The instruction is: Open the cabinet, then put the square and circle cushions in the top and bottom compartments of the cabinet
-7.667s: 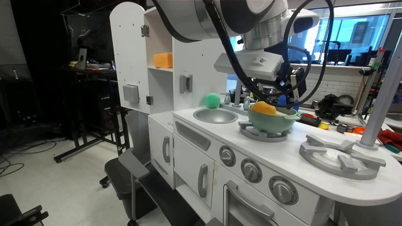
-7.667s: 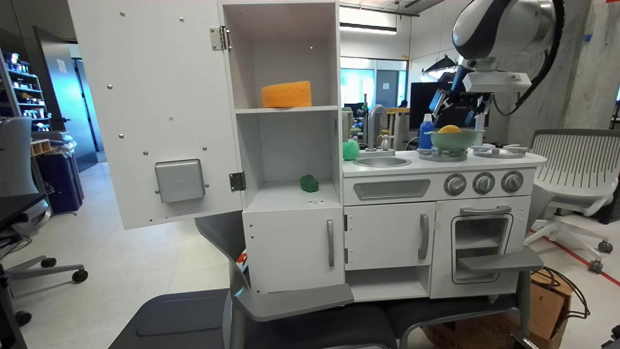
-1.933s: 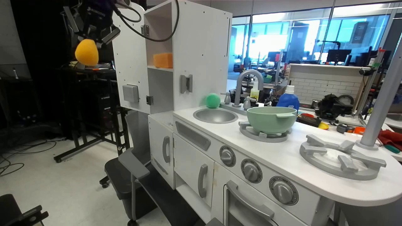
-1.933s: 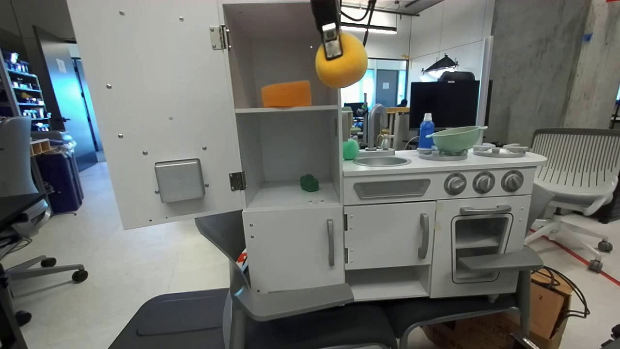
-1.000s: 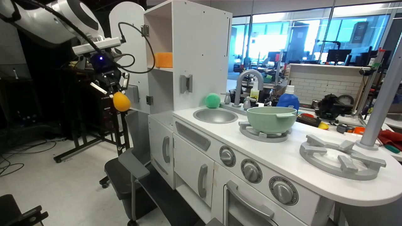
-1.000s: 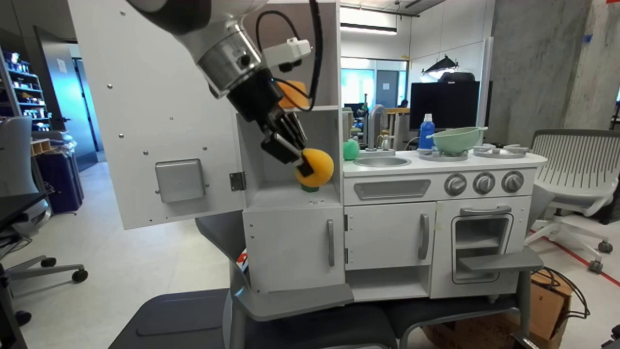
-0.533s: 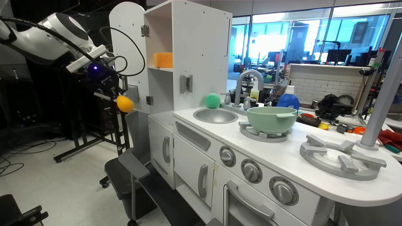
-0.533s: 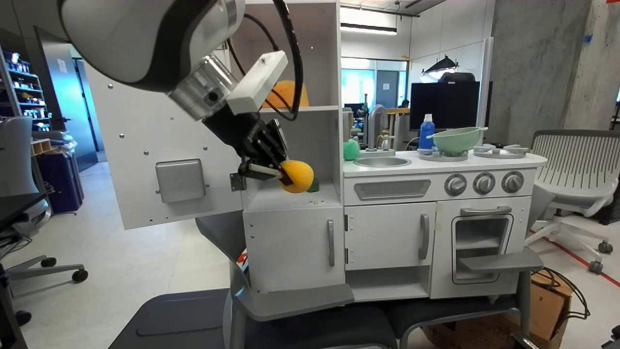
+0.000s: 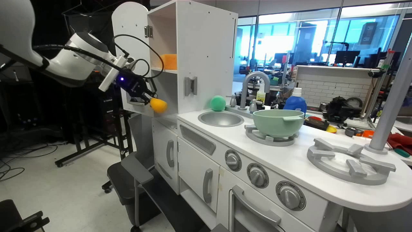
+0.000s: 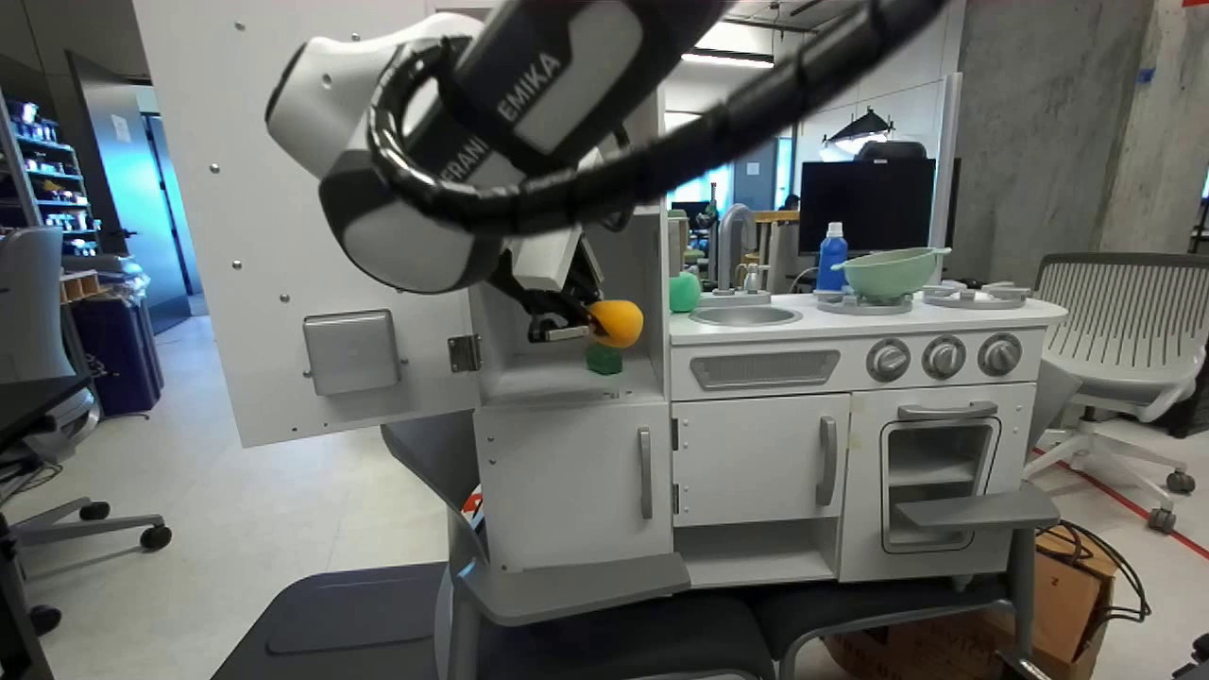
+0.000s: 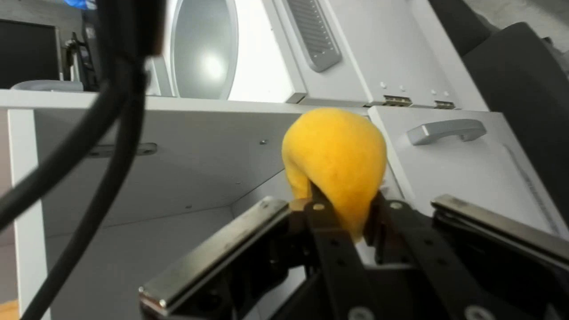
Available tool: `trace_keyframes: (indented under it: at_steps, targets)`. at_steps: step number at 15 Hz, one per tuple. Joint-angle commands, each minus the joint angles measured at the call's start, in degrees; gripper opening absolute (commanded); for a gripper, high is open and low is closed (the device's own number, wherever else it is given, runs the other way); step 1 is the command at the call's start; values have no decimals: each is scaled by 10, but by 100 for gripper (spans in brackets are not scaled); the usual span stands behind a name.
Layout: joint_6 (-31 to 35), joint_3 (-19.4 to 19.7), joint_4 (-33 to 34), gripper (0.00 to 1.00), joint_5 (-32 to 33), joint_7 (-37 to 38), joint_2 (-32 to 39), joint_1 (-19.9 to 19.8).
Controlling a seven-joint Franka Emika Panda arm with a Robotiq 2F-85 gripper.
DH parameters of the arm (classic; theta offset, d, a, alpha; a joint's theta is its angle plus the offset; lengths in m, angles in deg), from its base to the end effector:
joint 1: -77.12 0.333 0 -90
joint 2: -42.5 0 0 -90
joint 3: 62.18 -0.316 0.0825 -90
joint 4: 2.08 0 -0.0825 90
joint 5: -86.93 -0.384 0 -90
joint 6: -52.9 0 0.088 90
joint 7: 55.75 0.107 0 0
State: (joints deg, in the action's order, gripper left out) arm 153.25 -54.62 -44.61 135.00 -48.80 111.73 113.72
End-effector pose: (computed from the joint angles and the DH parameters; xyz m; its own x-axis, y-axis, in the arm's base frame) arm 0.6996 0.3724 0.2189 0.8001 0.5753 -0.1700 0.4562 -0.3996 0.7951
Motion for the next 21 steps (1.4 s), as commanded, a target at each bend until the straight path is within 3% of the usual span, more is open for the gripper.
trace_keyframes:
  at_steps: [1,13,21]
  targets:
    - [21,32,66,5,27,24,52,-5]
    - [81,95,126,5,63,99,110,-21]
    - [119,112,140,5,56,123,124,-38]
